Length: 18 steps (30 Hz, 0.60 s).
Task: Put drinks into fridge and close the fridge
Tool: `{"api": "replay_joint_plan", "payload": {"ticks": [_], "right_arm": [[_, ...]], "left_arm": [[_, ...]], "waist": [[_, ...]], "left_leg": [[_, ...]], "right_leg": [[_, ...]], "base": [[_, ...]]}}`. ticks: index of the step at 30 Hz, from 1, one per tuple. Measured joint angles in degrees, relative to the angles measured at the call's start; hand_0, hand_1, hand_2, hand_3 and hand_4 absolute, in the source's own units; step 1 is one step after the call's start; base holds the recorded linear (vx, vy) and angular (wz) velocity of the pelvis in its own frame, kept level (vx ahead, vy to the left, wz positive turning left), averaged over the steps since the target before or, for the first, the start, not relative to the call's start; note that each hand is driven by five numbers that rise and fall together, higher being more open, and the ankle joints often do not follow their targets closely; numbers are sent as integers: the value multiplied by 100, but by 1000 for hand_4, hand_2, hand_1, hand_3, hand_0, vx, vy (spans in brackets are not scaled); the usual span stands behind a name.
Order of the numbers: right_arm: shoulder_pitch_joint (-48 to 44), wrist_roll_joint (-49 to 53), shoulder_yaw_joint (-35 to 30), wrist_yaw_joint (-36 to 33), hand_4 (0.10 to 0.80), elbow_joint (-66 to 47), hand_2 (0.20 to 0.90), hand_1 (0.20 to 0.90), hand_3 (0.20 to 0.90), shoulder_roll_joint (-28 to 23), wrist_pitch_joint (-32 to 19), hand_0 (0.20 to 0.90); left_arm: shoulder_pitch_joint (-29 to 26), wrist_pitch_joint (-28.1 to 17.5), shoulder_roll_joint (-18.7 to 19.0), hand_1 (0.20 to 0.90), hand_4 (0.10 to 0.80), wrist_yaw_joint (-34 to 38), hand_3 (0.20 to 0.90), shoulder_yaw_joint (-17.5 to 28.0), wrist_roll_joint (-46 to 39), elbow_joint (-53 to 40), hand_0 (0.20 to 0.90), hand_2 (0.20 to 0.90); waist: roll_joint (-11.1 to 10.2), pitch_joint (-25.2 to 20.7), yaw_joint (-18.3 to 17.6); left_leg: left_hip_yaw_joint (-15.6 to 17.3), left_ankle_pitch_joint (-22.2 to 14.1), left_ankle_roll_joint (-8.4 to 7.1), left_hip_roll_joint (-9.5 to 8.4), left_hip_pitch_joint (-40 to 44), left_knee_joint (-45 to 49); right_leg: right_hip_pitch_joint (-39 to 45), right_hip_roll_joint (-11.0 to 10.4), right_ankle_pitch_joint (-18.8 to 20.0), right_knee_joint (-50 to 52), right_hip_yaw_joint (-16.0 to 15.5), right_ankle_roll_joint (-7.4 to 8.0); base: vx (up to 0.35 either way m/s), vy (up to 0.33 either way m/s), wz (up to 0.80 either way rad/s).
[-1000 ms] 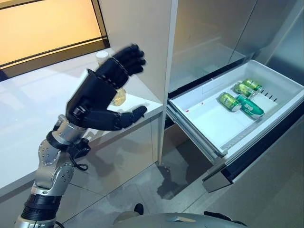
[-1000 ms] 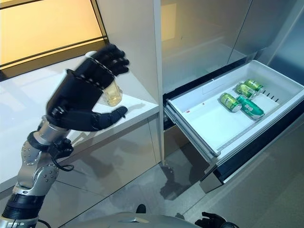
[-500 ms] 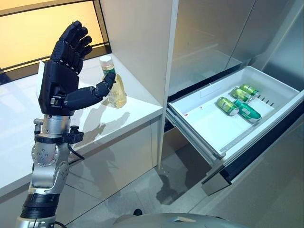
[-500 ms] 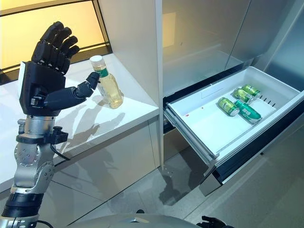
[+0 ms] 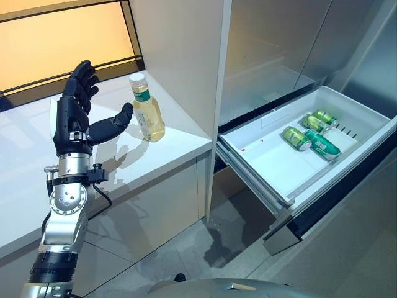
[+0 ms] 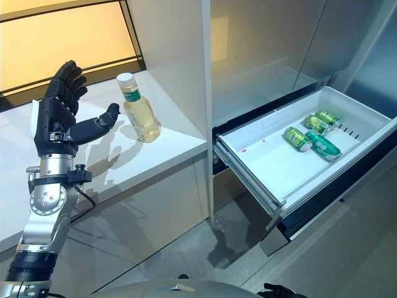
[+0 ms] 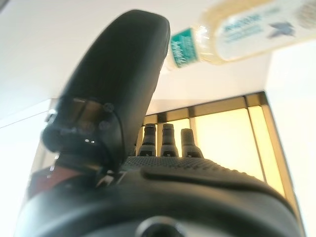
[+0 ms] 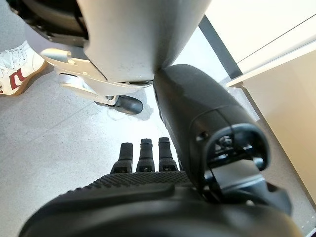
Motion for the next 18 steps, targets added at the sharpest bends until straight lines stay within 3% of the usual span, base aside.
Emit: {"api": "replay_joint_plan", "payload": {"ticks": [18], "right_arm": [[-117,-58,5,2,800,13,900,900,900,-3,76,900]], "left_arm": [[-80,1076,0,900,800,-28,900,-284,-59,423,900,900]], "waist": [[42,-12,-140]], "left_leg": [[62,-2,1,8,65,-1]], "right_leg": [[12,-4,0,19,68,-1]], "base": [[5,1,-1]]}}
